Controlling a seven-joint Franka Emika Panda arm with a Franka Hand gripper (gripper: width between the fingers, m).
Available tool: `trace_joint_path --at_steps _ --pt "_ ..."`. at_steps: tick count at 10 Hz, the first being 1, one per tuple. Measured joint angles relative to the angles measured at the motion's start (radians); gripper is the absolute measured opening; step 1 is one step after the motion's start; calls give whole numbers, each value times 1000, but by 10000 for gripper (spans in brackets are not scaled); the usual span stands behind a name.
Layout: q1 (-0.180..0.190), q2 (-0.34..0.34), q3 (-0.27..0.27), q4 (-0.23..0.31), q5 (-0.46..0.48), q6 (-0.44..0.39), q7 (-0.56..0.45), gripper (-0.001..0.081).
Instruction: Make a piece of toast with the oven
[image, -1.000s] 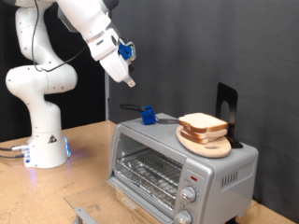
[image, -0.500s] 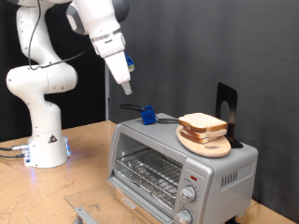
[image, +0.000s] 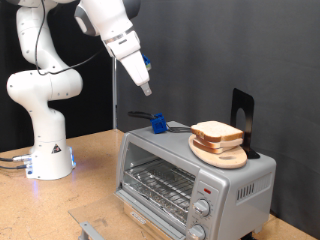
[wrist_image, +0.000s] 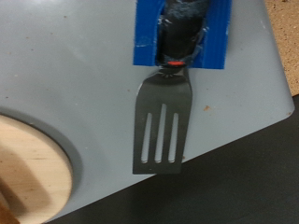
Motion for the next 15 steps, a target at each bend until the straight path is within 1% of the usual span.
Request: trace_joint_path --at_steps 3,4,5,7,8,10,12,15 --pt "-2 0 38 -4 -31 -37 54 809" --pt "-2 0 36 -4 -28 -35 53 809" --pt "0 0 39 -12 -16 8 46 809" --pt "4 0 64 -51 11 109 40 809" --pt "5 0 78 -68 16 134 41 809" --pt "7 2 100 -99 31 159 42 809" --pt "13 7 121 -126 66 184 42 809" --pt "21 11 167 -166 97 247 46 809"
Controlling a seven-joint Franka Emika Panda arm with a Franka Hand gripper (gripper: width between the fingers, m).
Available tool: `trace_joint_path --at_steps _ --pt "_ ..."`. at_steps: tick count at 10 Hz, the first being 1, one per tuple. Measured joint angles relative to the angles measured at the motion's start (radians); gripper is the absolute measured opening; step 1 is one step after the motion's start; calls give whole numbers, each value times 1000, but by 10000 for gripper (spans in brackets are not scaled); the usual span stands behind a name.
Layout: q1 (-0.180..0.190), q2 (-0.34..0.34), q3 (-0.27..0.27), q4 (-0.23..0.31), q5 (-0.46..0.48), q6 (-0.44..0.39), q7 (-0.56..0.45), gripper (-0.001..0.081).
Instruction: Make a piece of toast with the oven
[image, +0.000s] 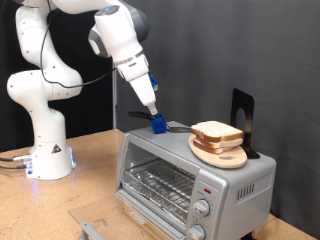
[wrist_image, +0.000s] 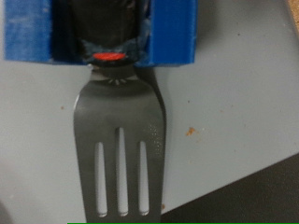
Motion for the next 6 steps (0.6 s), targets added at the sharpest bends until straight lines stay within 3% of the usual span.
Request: trace_joint_path --at_steps 6 --pt "0 51 57 -27 36 110 8 809"
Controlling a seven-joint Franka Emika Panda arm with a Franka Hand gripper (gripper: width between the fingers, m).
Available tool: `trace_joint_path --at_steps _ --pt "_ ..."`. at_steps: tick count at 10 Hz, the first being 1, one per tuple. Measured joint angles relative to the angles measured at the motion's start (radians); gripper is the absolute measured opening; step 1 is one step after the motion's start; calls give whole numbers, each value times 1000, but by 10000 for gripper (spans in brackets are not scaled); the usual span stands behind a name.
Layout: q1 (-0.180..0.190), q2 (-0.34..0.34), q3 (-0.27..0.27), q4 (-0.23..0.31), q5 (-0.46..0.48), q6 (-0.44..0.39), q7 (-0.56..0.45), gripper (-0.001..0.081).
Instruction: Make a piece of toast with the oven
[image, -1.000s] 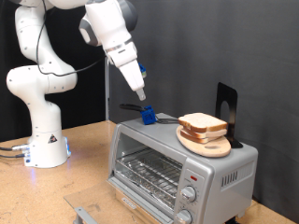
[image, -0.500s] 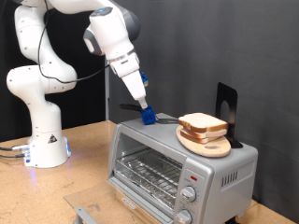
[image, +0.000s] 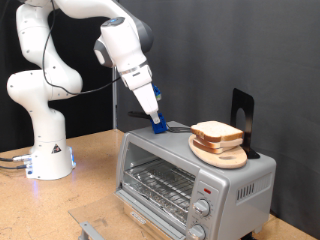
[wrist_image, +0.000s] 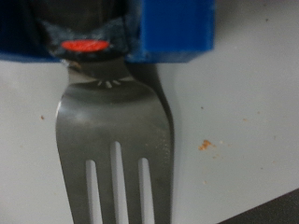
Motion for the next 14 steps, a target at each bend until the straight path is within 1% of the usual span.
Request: trace_joint_path --at_steps 5,9,11,13,14 --pt "0 42 2 1 3 26 2 809" --pt "0 79 5 26 5 26 44 809" --pt "0 82 7 40 1 -12 65 809" --pt "-7 82 13 59 -61 -63 114 809" --pt "-10 81 17 68 -94 -76 140 809"
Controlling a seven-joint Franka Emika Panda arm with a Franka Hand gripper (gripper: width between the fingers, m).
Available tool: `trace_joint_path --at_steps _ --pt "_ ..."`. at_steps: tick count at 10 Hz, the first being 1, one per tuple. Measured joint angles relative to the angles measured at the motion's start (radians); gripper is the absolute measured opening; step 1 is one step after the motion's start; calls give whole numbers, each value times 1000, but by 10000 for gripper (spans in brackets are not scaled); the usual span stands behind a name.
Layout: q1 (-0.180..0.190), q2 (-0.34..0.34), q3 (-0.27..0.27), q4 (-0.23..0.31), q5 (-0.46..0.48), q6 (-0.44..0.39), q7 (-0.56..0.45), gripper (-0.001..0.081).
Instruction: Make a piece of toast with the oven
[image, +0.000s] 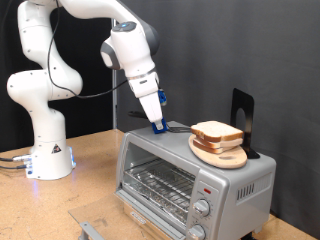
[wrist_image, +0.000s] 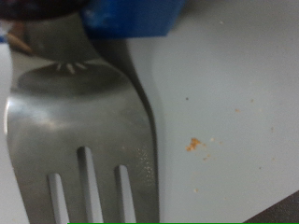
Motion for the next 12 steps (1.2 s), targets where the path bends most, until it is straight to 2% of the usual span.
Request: trace_joint_path --at_steps 6,12 --pt "-11 4 7 10 -72 -4 44 809" --pt "-11 19 7 10 -63 -32 39 809"
